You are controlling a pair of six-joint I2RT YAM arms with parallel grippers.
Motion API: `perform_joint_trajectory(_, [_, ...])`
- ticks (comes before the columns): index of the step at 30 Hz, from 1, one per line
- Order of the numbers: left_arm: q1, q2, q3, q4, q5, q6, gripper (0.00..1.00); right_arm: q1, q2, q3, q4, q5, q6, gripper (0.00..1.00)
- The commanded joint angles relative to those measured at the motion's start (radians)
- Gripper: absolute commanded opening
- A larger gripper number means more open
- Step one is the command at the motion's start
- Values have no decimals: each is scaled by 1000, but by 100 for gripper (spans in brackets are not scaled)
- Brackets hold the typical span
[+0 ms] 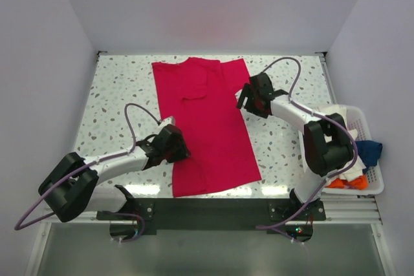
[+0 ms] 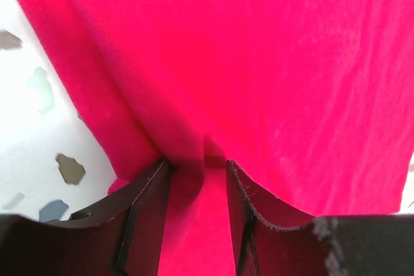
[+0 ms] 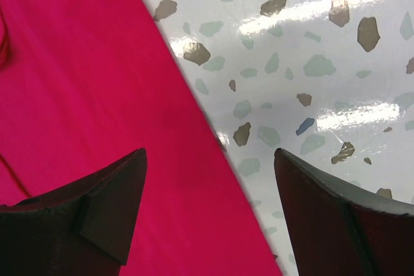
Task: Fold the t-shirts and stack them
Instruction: Fold the tshirt
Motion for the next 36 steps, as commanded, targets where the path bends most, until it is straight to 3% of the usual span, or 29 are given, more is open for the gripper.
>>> perform_joint_trajectory(1, [-34,-11,0,-85,39,-20,45,24,-54,-31,-18,28,13,82])
perform_joint_trajectory(7, [-58,-75,47,-152,25,3,47,78,-108,-61,-38,22,38,82])
perform_joint_trajectory(11, [-51,-143,142,-235,-56,47,59,148,-184,-120,-49,51,61,82])
perform_joint_trajectory(16, [89,-48,308,-196,-54,162,62,164,-252,-209,-11,97,124,82])
perform_joint_trajectory(19, [146,67,427,-142,-76,237,61,109,-215,-158,34,79,78,81])
perform_joint_trajectory(25, [156,242,547,-79,-46,305,61,-121,119,164,85,-110,7,74])
perform_joint_trajectory(29, [161,325,624,-91,-38,334,61,-154,311,379,125,-111,20,72])
perform_joint_trajectory(32, [158,368,661,-54,52,368,61,-157,460,541,82,-91,1,71])
perform_joint_trajectory(36, [141,409,678,-37,135,408,61,-160,553,619,120,-110,19,69])
